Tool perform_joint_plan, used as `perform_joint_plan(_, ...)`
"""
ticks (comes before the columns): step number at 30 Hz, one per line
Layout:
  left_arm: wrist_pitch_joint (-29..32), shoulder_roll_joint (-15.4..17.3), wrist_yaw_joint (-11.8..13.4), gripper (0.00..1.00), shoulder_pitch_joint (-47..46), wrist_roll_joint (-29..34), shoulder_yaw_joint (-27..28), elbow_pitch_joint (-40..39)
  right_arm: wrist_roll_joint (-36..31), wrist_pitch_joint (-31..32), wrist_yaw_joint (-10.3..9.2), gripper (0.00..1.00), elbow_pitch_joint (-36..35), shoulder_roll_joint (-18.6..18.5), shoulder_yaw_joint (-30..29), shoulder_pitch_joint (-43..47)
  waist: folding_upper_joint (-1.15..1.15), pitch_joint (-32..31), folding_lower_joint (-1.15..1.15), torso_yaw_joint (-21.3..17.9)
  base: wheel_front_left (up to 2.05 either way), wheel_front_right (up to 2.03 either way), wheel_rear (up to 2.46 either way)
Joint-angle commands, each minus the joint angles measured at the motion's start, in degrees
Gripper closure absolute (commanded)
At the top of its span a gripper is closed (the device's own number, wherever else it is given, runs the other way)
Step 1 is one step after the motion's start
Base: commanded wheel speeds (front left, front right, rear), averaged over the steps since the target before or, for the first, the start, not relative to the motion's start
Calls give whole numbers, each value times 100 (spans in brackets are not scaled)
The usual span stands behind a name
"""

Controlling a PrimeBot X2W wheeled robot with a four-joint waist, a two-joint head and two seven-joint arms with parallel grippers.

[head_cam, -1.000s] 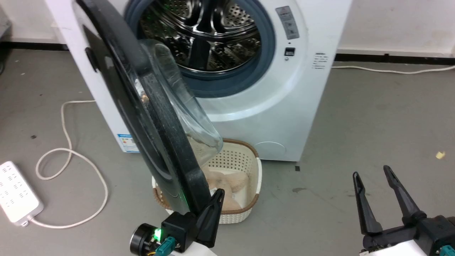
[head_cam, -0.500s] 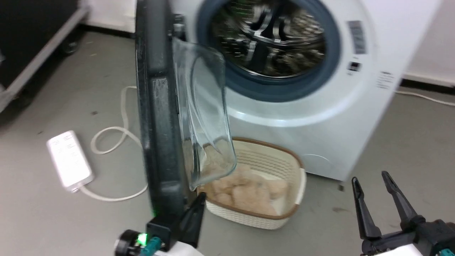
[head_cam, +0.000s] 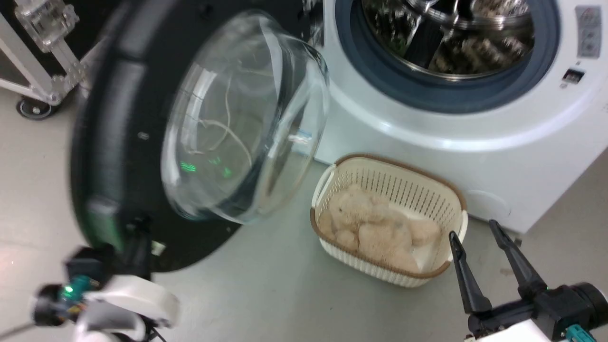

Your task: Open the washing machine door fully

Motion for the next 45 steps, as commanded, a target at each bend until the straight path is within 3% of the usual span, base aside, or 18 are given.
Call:
perform_joint_plan(1,3,96,-49,100,-149,-90,129,59,-42,-26,3,0,-21,-21,8,-106,0,269,-1,-9,0,0,0)
perform_joint_plan(11,-23,1001,-214,100,-957,-527,1067,1029,-95,-26,3,0,-107,-342,-40,-332,0,928,-1,-222,0,0,0)
perform_joint_plan(12,-126,1220,-284,100,-1281,-628,1239,1472,-74,-26,3,0,-116,-430,-90,-366,0,1026,-1,-263,0,0,0)
perform_joint_plan(19,-646,1253,-431,100,-1649,-638,1204,2086,-85,-26,3,0,-111,-447,-96,-404,0,963,-1,-352,0,0,0)
perform_joint_plan(21,-836,1173,-459,100,-1659,-601,1125,2091,-94,-26,3,0,-141,-416,-136,-394,0,865,-1,-407,0,0,0)
perform_joint_plan(23,-1189,683,-408,100,-1348,-768,1157,1539,-106,-26,3,0,-154,-336,-263,-400,0,521,-1,-718,0,0,0)
perform_joint_plan(33,-1342,-164,-304,100,-82,-535,1006,37,-132,-26,3,0,-228,-168,-513,-258,0,-107,-1,-1581,0,0,0)
perform_joint_plan(39,-1346,-669,-330,100,520,-108,632,-428,-101,-26,3,0,-165,-68,-519,-75,0,-400,-1,-2087,0,0,0)
perform_joint_plan(40,-1346,-708,-349,95,591,-43,576,-425,-115,-26,3,0,-156,-57,-508,-39,0,-437,-1,-2158,0,0,0)
perform_joint_plan(43,-1346,-844,-352,0,741,143,381,-390,-135,-26,3,0,-128,-26,-492,94,0,-538,-1,-2321,0,0,0)
perform_joint_plan(45,-1347,-886,-359,0,821,307,253,-364,-127,-26,3,0,-101,-12,-480,181,0,-595,-1,-2401,0,0,0)
